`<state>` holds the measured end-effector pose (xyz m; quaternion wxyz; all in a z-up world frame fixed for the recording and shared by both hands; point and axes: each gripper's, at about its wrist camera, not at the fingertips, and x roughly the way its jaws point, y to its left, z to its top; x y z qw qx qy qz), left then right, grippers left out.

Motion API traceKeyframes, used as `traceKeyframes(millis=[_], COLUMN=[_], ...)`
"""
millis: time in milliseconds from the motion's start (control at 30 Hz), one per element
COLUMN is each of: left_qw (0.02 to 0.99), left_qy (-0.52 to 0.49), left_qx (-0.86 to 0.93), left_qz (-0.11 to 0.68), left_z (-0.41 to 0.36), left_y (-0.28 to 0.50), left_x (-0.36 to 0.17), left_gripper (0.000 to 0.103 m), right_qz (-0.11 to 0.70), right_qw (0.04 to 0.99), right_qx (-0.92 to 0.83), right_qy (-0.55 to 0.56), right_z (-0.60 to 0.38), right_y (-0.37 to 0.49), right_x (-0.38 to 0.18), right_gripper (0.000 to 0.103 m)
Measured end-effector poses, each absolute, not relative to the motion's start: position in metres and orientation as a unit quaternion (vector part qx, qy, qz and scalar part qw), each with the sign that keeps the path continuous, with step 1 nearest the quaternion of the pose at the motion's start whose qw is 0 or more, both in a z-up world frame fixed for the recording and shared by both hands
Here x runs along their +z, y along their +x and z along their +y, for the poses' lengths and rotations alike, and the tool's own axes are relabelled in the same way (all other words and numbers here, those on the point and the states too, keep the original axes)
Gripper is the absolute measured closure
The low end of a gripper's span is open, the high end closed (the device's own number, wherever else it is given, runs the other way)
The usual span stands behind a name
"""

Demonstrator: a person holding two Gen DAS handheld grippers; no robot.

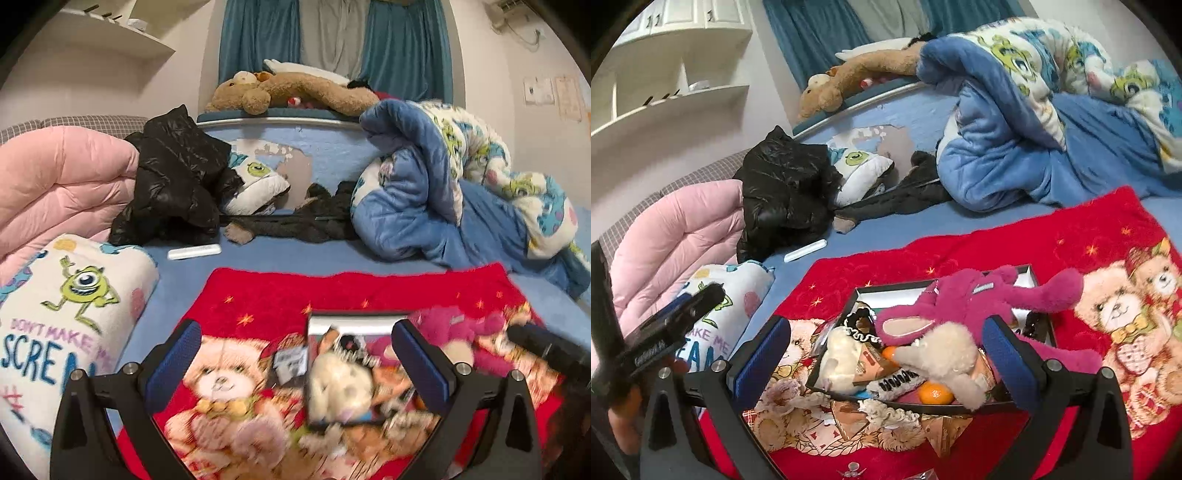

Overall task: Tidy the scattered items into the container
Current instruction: 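Lift both grippers up away from the box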

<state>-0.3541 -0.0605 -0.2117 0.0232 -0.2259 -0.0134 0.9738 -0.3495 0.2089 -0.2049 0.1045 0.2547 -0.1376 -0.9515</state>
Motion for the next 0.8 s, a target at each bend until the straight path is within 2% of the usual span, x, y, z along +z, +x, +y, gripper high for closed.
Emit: traceKeyframes(millis=[233,400,600,700,800], left_qw=[0.041,0.034,0.059,0.065,0.068], left_qy=[-0.250,-0.231,-0.273,-0.279,-0.284], left_qx=[0.967,0.972,0.959,0.957,0.956], left_qz=[0.005,-0.038,-0.049,-0.049,-0.030], left_z=[-0.060,-0.075,-0.086,-0.082,-0.075], left_y=[-0.348,-0.357,-0.380,-0.382,-0.381], left_x=[-0.220,-0.248,-0.286,-0.290,-0.292], left_gripper=[0.000,0.000,0.000,0.000,0.000], right_qz=[-0.136,-0.096,-0.103,-0.110,-0.123], right_qw=[0.122,0.079,0.105,0.102,0.108], right_qx=[-0.951,-0.965,-0.971,-0.957,-0.953], right_qy=[0.250,0.231,0.190,0.249,0.254], right_z=[0.189,0.181,0.186,0.184,0.187], right_y=[-0.322,-0.332,-0.345,-0.363,-0.364], right_x=[-0.189,-0.191,-0.230,-0.251,-0.254], right_gripper=[0.000,0.000,0.000,0.000,0.000])
